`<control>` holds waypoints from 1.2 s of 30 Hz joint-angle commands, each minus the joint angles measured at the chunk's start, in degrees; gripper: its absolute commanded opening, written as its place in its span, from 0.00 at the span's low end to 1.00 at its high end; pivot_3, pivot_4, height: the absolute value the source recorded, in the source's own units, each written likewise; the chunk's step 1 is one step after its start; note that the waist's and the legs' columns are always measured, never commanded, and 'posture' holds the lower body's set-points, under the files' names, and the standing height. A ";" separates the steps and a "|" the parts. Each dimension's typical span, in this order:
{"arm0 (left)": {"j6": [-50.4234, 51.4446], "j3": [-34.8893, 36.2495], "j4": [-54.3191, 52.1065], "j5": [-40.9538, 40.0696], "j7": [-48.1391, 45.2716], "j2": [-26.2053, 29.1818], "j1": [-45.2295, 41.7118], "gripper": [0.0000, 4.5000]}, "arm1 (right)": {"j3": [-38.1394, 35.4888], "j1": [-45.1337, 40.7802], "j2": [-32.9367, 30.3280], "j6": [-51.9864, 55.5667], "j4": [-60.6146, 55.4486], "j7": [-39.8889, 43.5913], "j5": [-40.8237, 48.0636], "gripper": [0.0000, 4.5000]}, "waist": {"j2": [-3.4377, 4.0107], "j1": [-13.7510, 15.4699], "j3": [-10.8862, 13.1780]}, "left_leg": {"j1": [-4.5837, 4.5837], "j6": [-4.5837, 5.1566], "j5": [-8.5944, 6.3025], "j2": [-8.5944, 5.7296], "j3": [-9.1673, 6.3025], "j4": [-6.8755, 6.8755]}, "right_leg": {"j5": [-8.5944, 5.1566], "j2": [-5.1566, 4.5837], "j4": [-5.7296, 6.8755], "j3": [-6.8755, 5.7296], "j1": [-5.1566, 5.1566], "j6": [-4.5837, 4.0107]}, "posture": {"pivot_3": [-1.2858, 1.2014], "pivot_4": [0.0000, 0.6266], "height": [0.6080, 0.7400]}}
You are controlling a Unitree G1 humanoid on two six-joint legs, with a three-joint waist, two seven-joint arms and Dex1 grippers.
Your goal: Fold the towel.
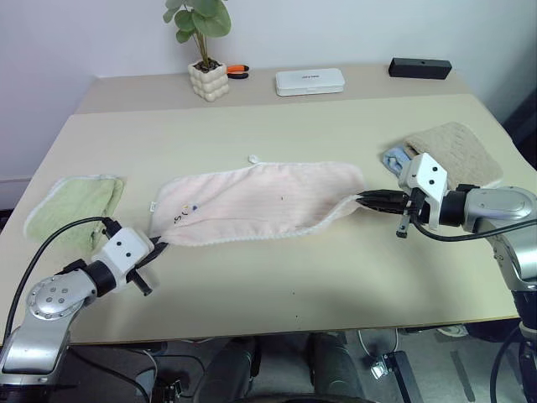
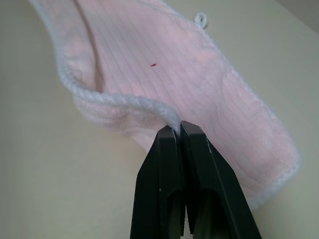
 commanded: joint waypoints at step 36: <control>23.14 15.24 -10.24 -17.60 -22.63 15.69 8.64 0.00 | -7.03 9.56 -11.44 3.81 -7.30 12.94 7.96 0.00 | -0.02 -0.59 0.14 | 0.91 0.27 -0.72 0.85 1.33 0.20 | 0.09 0.09 -0.28 -0.06 0.48 -0.21 | 0.52 0.24 1.00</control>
